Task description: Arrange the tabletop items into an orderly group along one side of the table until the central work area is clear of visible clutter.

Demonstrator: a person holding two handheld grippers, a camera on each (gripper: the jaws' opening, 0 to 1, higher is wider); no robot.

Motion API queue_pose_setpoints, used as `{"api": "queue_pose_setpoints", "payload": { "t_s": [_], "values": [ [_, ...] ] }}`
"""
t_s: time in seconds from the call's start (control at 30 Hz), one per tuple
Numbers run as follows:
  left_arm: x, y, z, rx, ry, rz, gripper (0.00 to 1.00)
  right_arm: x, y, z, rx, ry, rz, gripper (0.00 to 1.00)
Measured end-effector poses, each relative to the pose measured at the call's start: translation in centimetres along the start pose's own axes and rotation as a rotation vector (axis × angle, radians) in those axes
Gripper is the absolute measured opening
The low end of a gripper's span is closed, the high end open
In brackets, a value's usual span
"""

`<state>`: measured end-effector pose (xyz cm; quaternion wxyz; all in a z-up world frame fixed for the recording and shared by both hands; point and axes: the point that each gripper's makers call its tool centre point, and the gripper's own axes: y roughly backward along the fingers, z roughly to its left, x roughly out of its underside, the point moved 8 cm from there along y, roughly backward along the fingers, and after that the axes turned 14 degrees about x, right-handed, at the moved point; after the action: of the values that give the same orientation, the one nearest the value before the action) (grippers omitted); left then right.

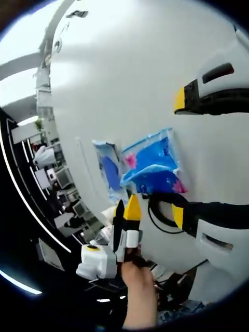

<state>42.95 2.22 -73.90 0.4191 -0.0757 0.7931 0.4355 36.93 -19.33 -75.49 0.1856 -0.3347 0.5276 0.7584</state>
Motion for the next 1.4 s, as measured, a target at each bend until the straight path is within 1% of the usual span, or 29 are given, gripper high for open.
{"api": "queue_pose_setpoints", "payload": {
  "t_s": [0.1,0.17,0.27,0.33,0.43,0.57,0.63,0.67,0.7,0.73,0.8,0.83,0.9,0.93,1.0,1.03,1.07,1.1,1.2,1.3,1.33,1.37,1.4],
  "values": [
    [-0.1,-0.3,0.1,0.017,-0.007,0.012,0.38,0.3,0.1,0.6,0.013,-0.130,0.020,0.62],
    [-0.1,-0.7,0.1,0.029,-0.003,0.015,0.39,0.6,0.1,0.9,0.012,-0.131,0.031,0.61],
    [0.0,-1.5,-0.2,0.059,-0.003,0.034,0.38,1.2,0.1,1.8,0.036,-0.138,0.049,0.58],
    [0.0,-1.9,-0.4,0.065,-0.012,0.041,0.38,1.2,0.0,2.4,0.023,-0.160,0.054,0.55],
    [0.1,-2.2,-0.3,0.081,-0.003,0.041,0.37,1.2,-0.3,3.1,0.019,-0.162,0.060,0.52],
    [0.3,-2.6,-0.3,0.088,-0.008,0.062,0.33,1.5,-0.9,3.3,0.045,-0.248,0.088,0.48],
    [0.3,-2.6,-0.3,0.087,0.000,0.061,0.30,1.5,-1.1,3.3,0.056,-0.276,0.101,0.42],
    [0.4,-2.6,-0.2,0.093,0.013,0.060,0.28,1.5,-1.2,3.3,0.058,-0.289,0.107,0.37],
    [0.4,-2.6,-0.3,0.101,0.022,0.059,0.25,1.5,-1.3,3.3,0.054,-0.294,0.109,0.31],
    [0.4,-2.7,-0.3,0.102,0.025,0.062,0.23,1.5,-1.6,3.2,0.056,-0.296,0.114,0.27],
    [0.5,-2.7,-0.3,0.091,0.022,0.074,0.23,1.7,-1.8,2.9,0.083,-0.312,0.124,0.24],
    [0.6,-2.7,-0.3,0.090,0.027,0.075,0.22,1.7,-1.9,2.7,0.082,-0.333,0.128,0.21],
    [0.7,-2.8,-0.3,0.090,0.049,0.066,0.20,1.8,-2.0,2.5,0.085,-0.371,0.143,0.16],
    [0.7,-2.7,-0.4,0.086,0.054,0.060,0.18,1.8,-2.0,2.4,0.087,-0.378,0.137,0.14],
    [0.7,-2.7,-0.4,0.077,0.054,0.064,0.11,1.7,-1.9,2.3,0.087,-0.371,0.137,0.06],
    [0.8,-2.6,-0.3,0.065,0.045,0.070,0.07,1.6,-1.8,2.0,0.110,-0.338,0.127,0.05],
    [0.8,-2.6,-0.3,0.057,0.038,0.073,0.02,1.6,-1.6,1.8,0.115,-0.324,0.121,0.03],
    [0.8,-2.5,-0.4,0.052,0.038,0.071,0.00,1.6,-1.6,1.7,0.114,-0.324,0.124,0.02],
    [0.9,-2.3,-0.5,0.049,0.057,0.054,0.00,1.5,-1.2,1.0,0.123,-0.310,0.111,0.00],
    [0.7,-2.0,-1.2,0.043,0.045,0.031,0.00,1.0,-0.7,0.3,0.121,-0.287,0.086,0.00],
    [0.4,-1.8,-1.5,0.039,0.046,0.014,0.00,0.7,-0.6,0.1,0.121,-0.287,0.079,0.00],
    [0.0,-1.7,-1.7,0.037,0.060,-0.027,0.00,0.3,-0.4,-0.4,0.127,-0.289,0.062,0.00],
    [-0.2,-1.7,-1.8,0.039,0.070,-0.046,0.00,-0.1,-0.2,-0.7,0.133,-0.289,0.043,0.00]
  ]
}}
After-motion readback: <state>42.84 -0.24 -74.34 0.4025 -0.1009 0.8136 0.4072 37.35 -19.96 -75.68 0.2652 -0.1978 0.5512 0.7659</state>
